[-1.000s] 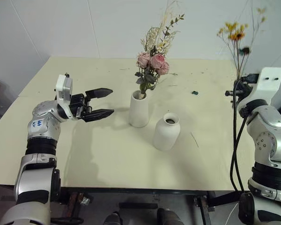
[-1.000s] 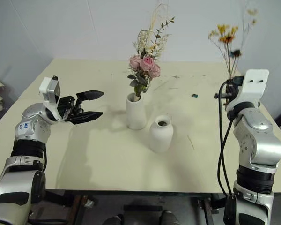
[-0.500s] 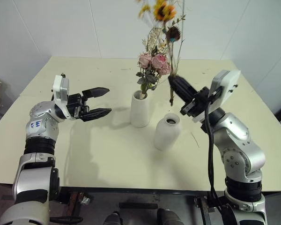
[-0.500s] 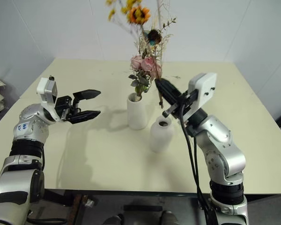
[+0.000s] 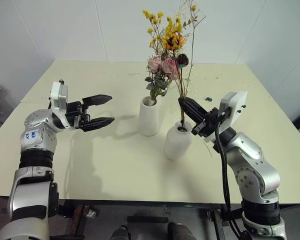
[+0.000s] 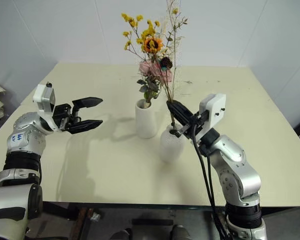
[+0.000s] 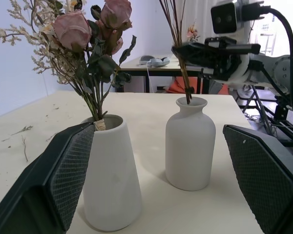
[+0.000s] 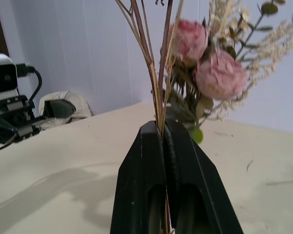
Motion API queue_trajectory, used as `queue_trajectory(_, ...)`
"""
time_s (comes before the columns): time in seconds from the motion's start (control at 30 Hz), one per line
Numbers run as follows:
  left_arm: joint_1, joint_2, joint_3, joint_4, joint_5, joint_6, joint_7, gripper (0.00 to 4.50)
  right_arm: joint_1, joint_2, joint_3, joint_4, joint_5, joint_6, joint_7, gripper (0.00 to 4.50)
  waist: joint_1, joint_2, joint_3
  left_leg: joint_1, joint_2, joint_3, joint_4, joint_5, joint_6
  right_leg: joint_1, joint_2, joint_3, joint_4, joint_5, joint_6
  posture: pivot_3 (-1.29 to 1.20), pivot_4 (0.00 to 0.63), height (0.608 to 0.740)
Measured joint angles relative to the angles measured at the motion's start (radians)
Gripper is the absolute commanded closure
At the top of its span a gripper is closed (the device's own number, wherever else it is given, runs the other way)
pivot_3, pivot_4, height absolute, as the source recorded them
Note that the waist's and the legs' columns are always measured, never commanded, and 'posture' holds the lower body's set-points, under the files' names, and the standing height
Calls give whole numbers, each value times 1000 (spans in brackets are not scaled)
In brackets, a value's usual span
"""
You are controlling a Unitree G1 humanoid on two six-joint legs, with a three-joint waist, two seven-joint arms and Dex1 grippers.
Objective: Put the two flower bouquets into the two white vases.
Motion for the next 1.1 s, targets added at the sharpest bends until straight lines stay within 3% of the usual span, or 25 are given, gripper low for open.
queue_trajectory(0.6,-9,-1,0,2,3,-2,0,0,104,18,7,45,-19,-67,12,4456,0,0,0,0,0,0,0,0,0,0,0,0,-1,0,0,0,150,740)
queue_trajectory(0.77,-19,-2,0,5,6,-3,0,0,136,10,7,44,-19,-68,26,3147,1,0,0,0,0,0,0,0,0,0,0,0,-1,0,0,0,150,740)
queue_trajectory(1.07,-34,-9,0,17,13,-17,0,0,186,-64,2,-47,9,-42,55,119,1,0,0,0,0,0,0,0,0,0,0,0,-1,0,0,0,150,740)
queue_trajectory(1.1,-35,-11,0,19,13,-19,0,0,199,-84,-5,-61,19,-34,61,53,2,0,0,0,0,0,0,0,0,0,0,0,-1,0,0,0,150,740)
